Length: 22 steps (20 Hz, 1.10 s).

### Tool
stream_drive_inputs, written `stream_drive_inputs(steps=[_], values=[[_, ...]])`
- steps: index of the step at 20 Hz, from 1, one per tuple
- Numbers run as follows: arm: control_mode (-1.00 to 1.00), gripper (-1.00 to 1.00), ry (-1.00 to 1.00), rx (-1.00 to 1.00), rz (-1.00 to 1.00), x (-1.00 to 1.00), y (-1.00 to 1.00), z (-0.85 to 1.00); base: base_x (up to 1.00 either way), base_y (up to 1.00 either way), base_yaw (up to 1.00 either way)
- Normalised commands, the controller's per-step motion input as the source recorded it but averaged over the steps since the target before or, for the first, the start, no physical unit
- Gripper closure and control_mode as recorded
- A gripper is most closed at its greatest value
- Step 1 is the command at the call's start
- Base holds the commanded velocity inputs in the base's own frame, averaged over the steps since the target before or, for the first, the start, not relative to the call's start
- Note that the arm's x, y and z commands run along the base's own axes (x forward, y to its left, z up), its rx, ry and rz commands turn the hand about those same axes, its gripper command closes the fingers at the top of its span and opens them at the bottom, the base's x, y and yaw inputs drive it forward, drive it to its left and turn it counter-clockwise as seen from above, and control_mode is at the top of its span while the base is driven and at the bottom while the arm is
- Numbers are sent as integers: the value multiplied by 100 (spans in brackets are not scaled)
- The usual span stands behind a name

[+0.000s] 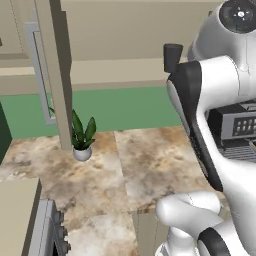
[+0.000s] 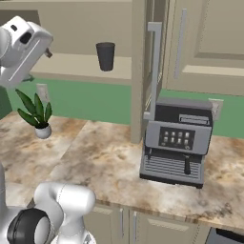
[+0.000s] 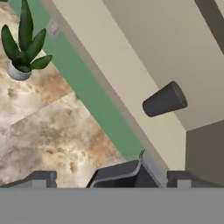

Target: There is a bowl on the dining counter. Grab a lemon wedge from the fridge and place it in the bowl. Then get the liquor bottle and glass cup from the cabinet and place them next to the bowl.

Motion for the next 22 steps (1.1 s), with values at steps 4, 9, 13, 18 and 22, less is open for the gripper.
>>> stream_drive_inputs(steps=[4, 9, 13, 18, 22], values=[[-100, -100, 0, -27, -13, 62, 3, 0, 0, 0, 0], [-100, -100, 0, -12, -19, 59, 0, 0, 0, 0, 0], [-100, -100, 0, -5, -20, 60, -1, 0, 0, 0, 0], [-100, -100, 0, -2, -19, 53, -10, -5, 0, 0, 0], [-100, -100, 0, 0, -17, 49, -16, -1, 0, 0, 0]])
